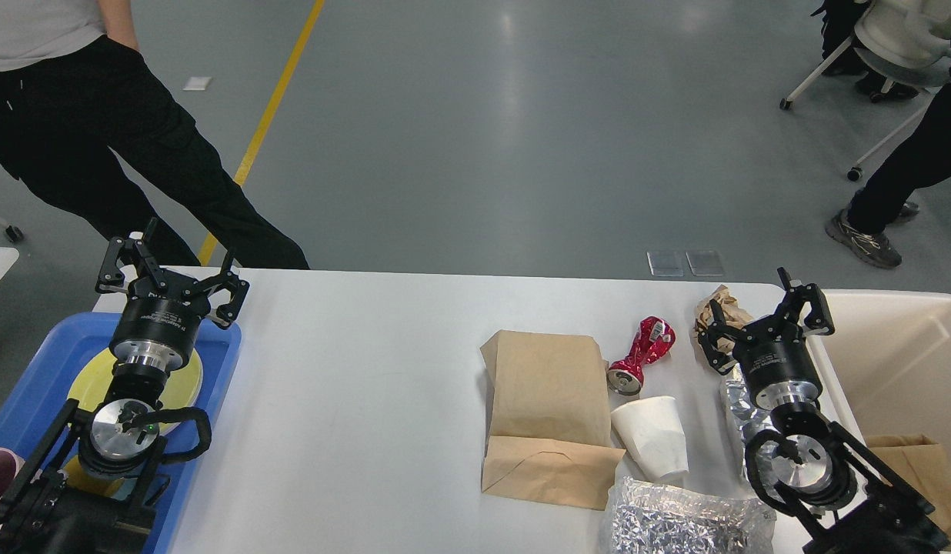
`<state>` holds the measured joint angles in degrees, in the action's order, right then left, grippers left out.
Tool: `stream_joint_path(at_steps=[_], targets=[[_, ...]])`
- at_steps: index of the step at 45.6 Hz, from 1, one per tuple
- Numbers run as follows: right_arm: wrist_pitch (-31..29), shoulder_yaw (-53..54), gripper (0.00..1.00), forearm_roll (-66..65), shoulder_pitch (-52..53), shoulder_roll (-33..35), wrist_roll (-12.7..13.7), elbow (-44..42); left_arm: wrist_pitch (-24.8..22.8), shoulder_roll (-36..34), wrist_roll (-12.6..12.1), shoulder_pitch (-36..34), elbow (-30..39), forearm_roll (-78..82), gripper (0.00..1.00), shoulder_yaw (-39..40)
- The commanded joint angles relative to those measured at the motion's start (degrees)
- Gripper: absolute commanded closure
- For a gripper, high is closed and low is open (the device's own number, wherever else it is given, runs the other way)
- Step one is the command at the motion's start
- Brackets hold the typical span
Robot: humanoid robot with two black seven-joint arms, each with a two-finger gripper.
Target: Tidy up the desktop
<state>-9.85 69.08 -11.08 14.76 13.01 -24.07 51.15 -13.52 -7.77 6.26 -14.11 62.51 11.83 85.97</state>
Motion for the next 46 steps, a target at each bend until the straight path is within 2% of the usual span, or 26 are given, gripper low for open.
stream_joint_path(at_steps=[1,13,21,32,46], targets=[[0.0,0.0,0.0,0.0,0.0,0.0,0.1,0.0,-1.3,0.0,-0.2,0.1,-0.1,-0.1,0.03,-0.2],[0.0,0.0,0.0,0.0,0.0,0.0,0.1,0.0,-2.9,2.3,-0.1,0.0,-0.4,-1.6,0.03,-0.8],[0.0,0.0,0.0,0.0,0.0,0.0,0.1,0.0,-3.5,3.3,-0.1,0.0,-5.1,-1.4,0.03,-1.2],[0.0,0.0,0.0,0.0,0.0,0.0,0.1,0.0,-11.1,3.0,0.9,-0.5,-10.3,-1.2,0.03,-5.8],[0.0,0.0,0.0,0.0,0.0,0.0,0.1,0.0,-11.4,3.1,2.0,-0.8,-11.8,-1.8,0.03,-5.1]])
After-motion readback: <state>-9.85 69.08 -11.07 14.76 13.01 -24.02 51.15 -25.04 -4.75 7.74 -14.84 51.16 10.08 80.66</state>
